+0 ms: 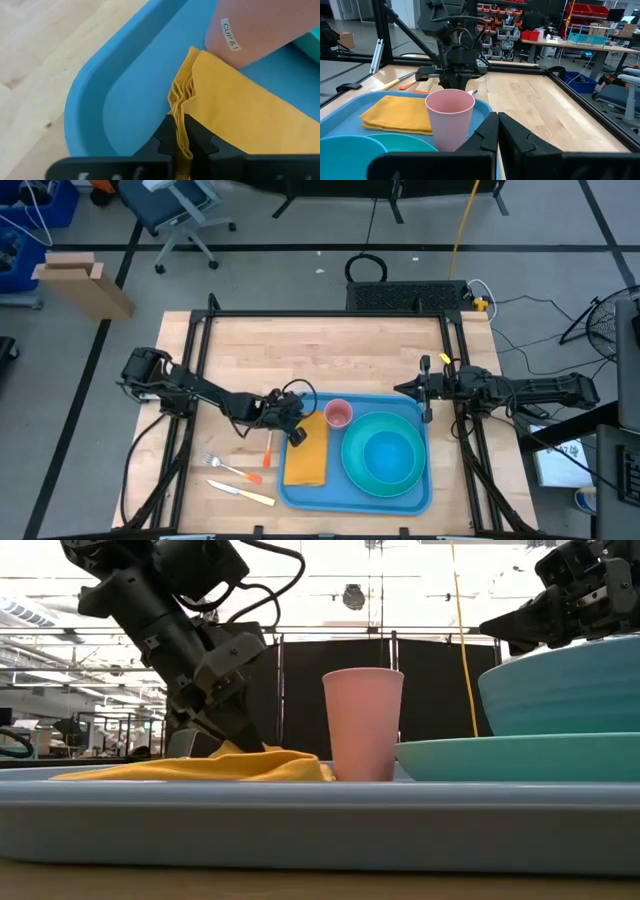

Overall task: Set up tray
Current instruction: Put the yellow napkin on the left of the light blue tray

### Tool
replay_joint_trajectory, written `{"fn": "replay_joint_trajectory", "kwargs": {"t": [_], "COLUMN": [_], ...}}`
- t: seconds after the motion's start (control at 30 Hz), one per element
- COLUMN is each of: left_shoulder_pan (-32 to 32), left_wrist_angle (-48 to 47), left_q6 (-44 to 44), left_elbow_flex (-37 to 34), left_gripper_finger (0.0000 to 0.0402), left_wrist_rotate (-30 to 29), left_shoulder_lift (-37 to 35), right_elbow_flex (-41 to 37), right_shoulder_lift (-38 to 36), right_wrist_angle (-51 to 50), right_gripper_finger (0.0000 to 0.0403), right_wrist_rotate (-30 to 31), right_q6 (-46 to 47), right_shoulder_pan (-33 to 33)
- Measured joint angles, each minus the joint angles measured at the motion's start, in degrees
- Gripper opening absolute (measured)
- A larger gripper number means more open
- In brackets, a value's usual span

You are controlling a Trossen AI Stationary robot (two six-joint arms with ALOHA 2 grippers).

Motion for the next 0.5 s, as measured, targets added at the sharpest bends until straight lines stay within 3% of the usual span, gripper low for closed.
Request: {"fn": "replay_joint_trajectory", "kwargs": {"t": [0.2,0.5], "left_shoulder_pan": [0.22,-0.62], "left_wrist_angle": [0.04,0.0], "left_q6": [0.2,1.17], "left_elbow_flex": [0.0,0.0], "left_gripper_finger": [0.0034,0.0107], "left_wrist_rotate": [1.23,1.6], "left_shoulder_lift": [0.0,-2.62], "right_elbow_flex": [0.0,0.0], "right_shoulder_lift": [-0.02,0.0], "right_wrist_angle": [0.0,0.01], "right_gripper_finger": [0.0,0.0], "right_wrist_rotate": [-0.01,-0.02], "right_q6": [0.26,0.42], "right_shoulder_pan": [0.0,0.0]}}
